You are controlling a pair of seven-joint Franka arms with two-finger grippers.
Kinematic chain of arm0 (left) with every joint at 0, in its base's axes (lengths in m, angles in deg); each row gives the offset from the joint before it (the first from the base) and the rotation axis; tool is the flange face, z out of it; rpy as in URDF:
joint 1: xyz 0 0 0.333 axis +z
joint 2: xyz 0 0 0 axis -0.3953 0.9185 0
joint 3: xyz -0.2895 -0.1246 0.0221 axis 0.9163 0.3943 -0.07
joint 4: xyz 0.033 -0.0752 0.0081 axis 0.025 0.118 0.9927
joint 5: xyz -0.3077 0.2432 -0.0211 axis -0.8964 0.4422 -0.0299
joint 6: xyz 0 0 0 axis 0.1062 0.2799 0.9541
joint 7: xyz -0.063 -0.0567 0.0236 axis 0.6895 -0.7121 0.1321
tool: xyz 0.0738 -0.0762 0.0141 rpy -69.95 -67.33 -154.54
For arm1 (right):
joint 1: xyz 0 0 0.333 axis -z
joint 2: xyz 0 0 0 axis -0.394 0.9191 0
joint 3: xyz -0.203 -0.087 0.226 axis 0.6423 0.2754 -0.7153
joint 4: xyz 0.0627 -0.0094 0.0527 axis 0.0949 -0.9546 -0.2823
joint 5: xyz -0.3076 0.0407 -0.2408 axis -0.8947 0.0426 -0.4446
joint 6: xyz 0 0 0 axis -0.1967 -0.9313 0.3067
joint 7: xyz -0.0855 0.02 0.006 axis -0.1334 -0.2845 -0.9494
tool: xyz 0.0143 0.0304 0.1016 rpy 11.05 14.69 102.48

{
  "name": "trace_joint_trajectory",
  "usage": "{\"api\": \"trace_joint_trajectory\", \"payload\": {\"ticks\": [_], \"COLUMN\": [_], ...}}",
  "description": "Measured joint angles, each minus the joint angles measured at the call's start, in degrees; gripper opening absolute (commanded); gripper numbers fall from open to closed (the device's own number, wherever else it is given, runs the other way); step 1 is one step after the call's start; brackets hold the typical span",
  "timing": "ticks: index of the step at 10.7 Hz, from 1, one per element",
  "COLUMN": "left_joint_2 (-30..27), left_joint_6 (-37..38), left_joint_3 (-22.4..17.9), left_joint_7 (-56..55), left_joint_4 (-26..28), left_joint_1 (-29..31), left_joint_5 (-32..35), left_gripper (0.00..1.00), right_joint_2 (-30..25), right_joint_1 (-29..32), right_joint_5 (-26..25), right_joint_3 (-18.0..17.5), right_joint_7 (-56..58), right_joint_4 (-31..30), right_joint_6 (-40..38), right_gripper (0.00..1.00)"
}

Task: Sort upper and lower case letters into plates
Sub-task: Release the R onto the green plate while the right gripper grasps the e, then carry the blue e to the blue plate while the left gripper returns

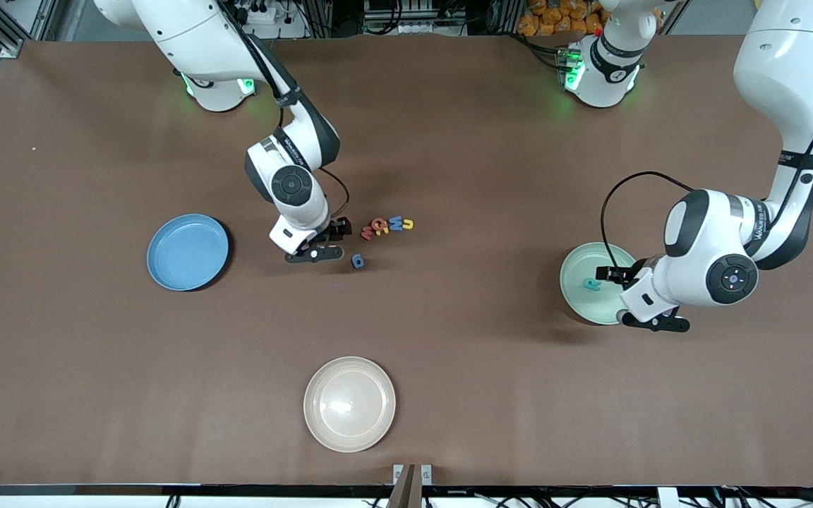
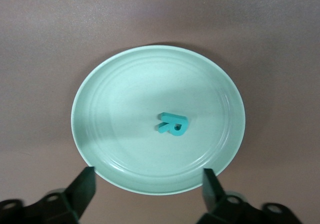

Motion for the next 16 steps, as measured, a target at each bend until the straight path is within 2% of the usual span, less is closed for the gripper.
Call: {"api": "trace_joint_trajectory", "payload": {"ticks": [4,7,10,11,12,13,16], "left_joint_2": [-0.09,-0.10,-0.42,-0.69,-1.06,-1.46,-1.99], "left_joint_6": [0.00,0.01,0.64,1.82,2.98,3.70,4.13], "left_joint_3": [0.00,0.06,0.26,0.32,0.33,0.33,0.35], "left_joint_7": [0.00,0.00,-1.55,-1.87,-1.93,-1.93,-1.93], "left_joint_4": [-0.12,-0.12,-0.42,-0.91,-1.52,-1.93,-2.08], "left_joint_1": [-0.02,-0.21,-1.17,-1.47,-1.61,-1.60,-1.62], "left_joint_5": [0.00,0.00,0.00,0.00,0.00,0.00,0.00], "left_gripper": [1.00,1.00,1.00,1.00,1.00,1.00,0.95], "right_joint_2": [-0.65,-0.65,-0.65,-0.66,-0.74,-0.80,-0.86], "right_joint_1": [0.00,0.00,0.00,0.00,-0.08,-0.24,-0.30], "right_joint_5": [0.00,0.02,0.02,0.03,0.06,0.05,0.05], "right_joint_3": [0.07,0.05,0.04,0.02,-0.09,-0.10,-0.08], "right_joint_7": [-0.03,-0.10,-0.19,-0.40,-0.78,-1.36,-1.73], "right_joint_4": [-1.18,-1.27,-1.40,-1.41,-1.41,-1.44,-1.46], "right_joint_6": [0.10,0.12,0.14,0.19,0.35,0.34,-0.11], "right_gripper": [0.80,0.59,0.25,0.17,0.16,0.08,0.07]}}
